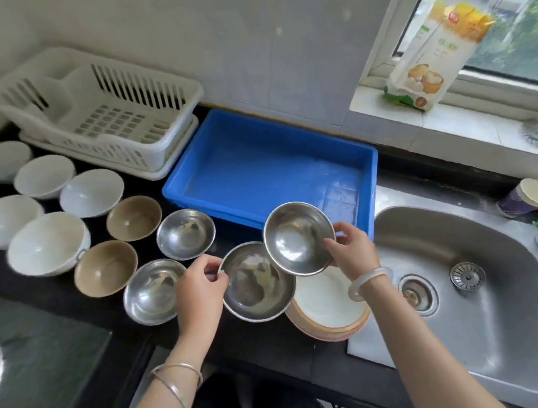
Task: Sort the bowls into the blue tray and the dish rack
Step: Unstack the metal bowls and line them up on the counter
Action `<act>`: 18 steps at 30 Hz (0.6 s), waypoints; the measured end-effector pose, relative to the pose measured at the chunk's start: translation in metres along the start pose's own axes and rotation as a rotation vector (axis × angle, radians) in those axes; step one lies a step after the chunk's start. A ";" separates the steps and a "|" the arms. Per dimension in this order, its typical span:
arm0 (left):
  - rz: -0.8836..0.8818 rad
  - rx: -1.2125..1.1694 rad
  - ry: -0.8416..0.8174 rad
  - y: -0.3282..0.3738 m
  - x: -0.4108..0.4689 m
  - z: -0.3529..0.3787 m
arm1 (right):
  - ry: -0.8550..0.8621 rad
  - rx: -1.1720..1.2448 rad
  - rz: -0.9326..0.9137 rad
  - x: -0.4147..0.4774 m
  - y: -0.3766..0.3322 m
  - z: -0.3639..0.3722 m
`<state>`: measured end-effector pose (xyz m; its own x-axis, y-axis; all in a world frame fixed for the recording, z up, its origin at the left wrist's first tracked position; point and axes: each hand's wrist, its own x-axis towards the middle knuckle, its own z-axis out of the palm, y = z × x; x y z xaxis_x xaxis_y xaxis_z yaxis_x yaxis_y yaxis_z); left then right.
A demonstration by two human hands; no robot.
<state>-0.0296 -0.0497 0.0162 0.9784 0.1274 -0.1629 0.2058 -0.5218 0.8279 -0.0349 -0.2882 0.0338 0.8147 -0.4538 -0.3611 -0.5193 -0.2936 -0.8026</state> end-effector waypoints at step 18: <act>-0.203 0.126 0.040 -0.074 -0.009 -0.018 | -0.216 -0.318 0.189 0.054 -0.010 0.120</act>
<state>-0.0539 0.0027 -0.0343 0.9156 0.2725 -0.2955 0.4015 -0.5830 0.7063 0.0457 -0.2092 -0.0345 0.7151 -0.3480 -0.6062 -0.6911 -0.4823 -0.5384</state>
